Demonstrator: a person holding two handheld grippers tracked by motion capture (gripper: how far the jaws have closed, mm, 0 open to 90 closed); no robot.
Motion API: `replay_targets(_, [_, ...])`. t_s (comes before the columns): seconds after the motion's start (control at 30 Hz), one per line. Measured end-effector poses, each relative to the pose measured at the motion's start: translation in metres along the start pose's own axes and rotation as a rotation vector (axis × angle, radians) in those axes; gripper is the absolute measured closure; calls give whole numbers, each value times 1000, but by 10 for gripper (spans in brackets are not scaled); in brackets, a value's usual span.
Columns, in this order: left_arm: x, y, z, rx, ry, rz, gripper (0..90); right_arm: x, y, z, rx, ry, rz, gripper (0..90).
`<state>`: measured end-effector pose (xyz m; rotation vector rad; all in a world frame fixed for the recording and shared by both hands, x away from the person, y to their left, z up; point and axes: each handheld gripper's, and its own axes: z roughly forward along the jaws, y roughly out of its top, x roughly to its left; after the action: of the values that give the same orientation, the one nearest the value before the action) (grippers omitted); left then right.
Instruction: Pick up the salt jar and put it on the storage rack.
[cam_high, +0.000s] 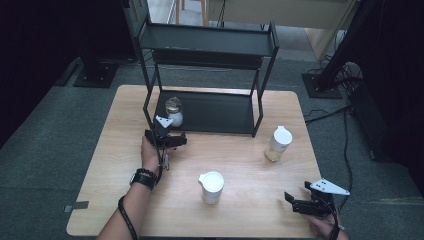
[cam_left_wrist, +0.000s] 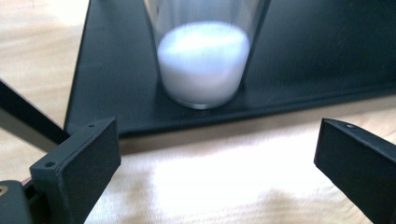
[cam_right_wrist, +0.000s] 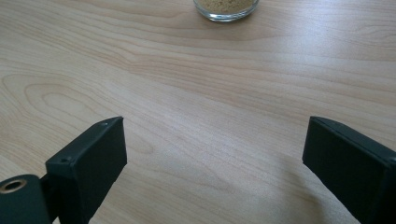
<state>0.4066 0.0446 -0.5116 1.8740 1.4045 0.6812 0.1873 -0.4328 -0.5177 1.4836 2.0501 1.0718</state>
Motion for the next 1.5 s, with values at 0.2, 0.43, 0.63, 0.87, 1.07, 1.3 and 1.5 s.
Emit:
replay_targets(0.2, [4, -10, -2, -4, 6, -21, 6, -1, 0, 0, -1, 0, 5, 61])
replay_targets(0.43, [8, -16, -8, 27, 4, 6, 0, 0, 0, 0, -1, -1, 7, 61])
replay_targets(0.63, [9, -23, -15, 58, 12, 29, 0, 0, 0, 0, -1, -2, 7, 61])
replay_targets(0.87, [16, -29, -23, 59, 16, -4, 0, 0, 0, 0, -1, -5, 8, 61])
replay_targets(1.07, [19, -37, -32, 70, 8, 6, 0, 0, 0, 0, 2, -6, 7, 61])
replay_targets(1.3, [24, -46, -43, 74, 6, 12, 0, 1, 0, 1, 9, -12, 6, 62])
replay_targets(1.5, [26, -54, -52, 72, 19, 28, 2, 0, 0, 1, 9, -15, 6, 62])
